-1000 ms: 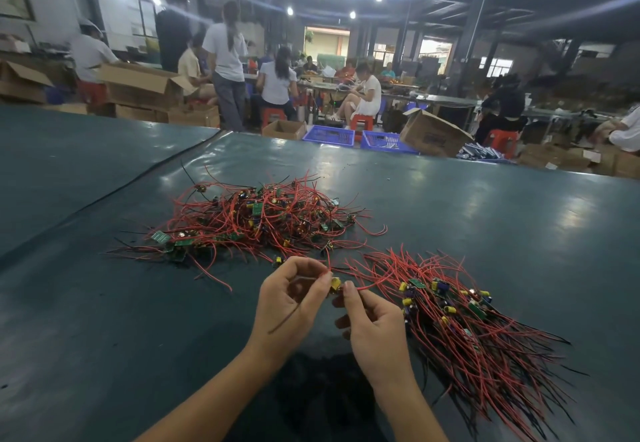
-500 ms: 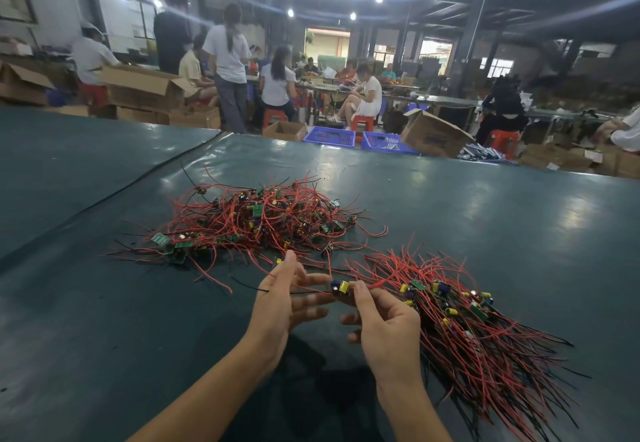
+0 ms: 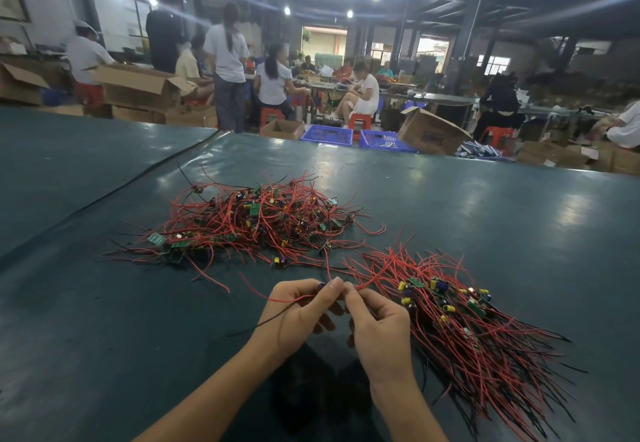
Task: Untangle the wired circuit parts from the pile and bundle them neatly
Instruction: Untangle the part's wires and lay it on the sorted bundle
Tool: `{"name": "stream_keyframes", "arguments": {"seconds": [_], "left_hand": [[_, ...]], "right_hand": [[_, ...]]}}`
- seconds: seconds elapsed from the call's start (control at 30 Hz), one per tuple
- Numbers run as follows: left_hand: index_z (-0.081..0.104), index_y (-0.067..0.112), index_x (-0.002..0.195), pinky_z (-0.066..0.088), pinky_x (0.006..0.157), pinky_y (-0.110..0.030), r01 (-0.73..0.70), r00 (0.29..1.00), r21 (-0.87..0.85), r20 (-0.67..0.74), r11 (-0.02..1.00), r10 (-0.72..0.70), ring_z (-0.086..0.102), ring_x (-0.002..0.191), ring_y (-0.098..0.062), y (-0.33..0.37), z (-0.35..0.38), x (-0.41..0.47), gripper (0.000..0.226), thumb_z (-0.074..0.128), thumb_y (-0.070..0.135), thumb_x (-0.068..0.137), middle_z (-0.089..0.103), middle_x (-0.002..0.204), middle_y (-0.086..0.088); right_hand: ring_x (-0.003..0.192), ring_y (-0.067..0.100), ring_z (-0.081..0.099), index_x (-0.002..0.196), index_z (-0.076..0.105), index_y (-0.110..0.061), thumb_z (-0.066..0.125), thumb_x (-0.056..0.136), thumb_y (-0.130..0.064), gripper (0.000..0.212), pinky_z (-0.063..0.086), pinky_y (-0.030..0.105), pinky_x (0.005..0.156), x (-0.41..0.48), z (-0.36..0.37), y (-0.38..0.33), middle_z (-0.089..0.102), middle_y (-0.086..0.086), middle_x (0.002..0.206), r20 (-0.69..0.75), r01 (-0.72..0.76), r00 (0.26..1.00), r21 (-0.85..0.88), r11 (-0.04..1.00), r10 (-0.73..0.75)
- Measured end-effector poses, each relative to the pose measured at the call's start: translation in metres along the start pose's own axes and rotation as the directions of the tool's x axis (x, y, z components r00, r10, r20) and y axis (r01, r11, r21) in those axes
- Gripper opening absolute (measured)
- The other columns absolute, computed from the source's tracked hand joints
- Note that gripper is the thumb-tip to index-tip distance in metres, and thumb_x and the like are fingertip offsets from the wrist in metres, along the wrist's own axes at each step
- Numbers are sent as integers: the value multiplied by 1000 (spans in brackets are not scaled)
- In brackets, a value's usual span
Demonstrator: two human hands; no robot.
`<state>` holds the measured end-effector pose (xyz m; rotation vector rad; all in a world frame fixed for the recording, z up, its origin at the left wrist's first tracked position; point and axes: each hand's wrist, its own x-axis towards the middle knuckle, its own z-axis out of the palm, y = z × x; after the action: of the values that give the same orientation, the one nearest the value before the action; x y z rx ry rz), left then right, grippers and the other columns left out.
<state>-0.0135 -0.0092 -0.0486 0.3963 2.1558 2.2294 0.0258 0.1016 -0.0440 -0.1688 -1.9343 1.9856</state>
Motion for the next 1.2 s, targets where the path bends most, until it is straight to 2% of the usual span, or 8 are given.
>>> {"name": "stream_keyframes", "arguments": {"seconds": [0.1,0.27,0.47,0.6,0.73,0.9,1.03,1.2], "left_hand": [[75,8,72,48,52,-20,20,1000,-49,11,999,-19,63,57,-15,2,0,0,39,67,46,72,69,66,-10],[72,1,67,45,51,-21,44,999,-128,19,991,-42,55,49,-16,4,-2,0,46,67,47,72,65,57,-12],[71,10,56,45,51,-22,9,1000,-138,-3,990,-9,56,49,-16,13,-10,2,39,67,44,74,65,59,-13],[72,10,61,45,50,-21,43,999,-147,-20,988,-46,56,50,-15,12,-7,0,38,67,45,73,65,60,-12],[70,6,67,45,50,-21,74,997,-139,-14,988,-77,57,51,-15,10,-3,-2,42,67,48,71,67,62,-11],[73,9,66,46,53,-20,68,997,-65,44,996,-65,60,54,-14,10,0,-4,39,66,46,74,66,60,-9],[72,7,64,44,52,-20,42,998,-57,57,997,-39,55,50,-15,15,-5,-2,41,64,46,74,64,56,-10],[72,10,58,44,52,-22,46,999,-103,21,994,-44,55,48,-15,18,-10,1,37,66,43,73,64,57,-12]], "right_hand": [[70,24,68,71,79,-28,67,91,-21,24,58,42,74,3,-2,1,72,8,70,-31,-62,997,59,996,64],[42,7,39,66,78,-22,70,89,-18,25,35,21,39,16,-14,1,49,-4,50,-155,-191,959,270,944,238],[42,3,39,74,77,-13,69,89,-13,17,34,17,35,32,-39,-2,55,-4,59,-298,-126,909,471,873,292],[41,3,37,83,76,-12,70,89,-20,11,32,17,35,30,-34,0,56,-4,63,-322,-113,904,457,882,282],[43,6,43,67,77,-19,74,82,-35,22,40,21,42,18,-16,0,60,-6,55,-148,-211,955,275,938,259],[70,24,69,69,79,-27,67,90,-29,24,59,42,77,5,4,1,73,13,72,-51,-176,982,116,978,183],[45,6,42,65,79,-22,69,89,-24,26,40,23,41,21,-18,-3,58,-3,54,-231,-177,940,298,938,251],[43,4,35,71,78,-14,68,91,-21,23,31,17,36,27,-36,-6,53,-4,58,-291,-122,921,421,899,261]]}}
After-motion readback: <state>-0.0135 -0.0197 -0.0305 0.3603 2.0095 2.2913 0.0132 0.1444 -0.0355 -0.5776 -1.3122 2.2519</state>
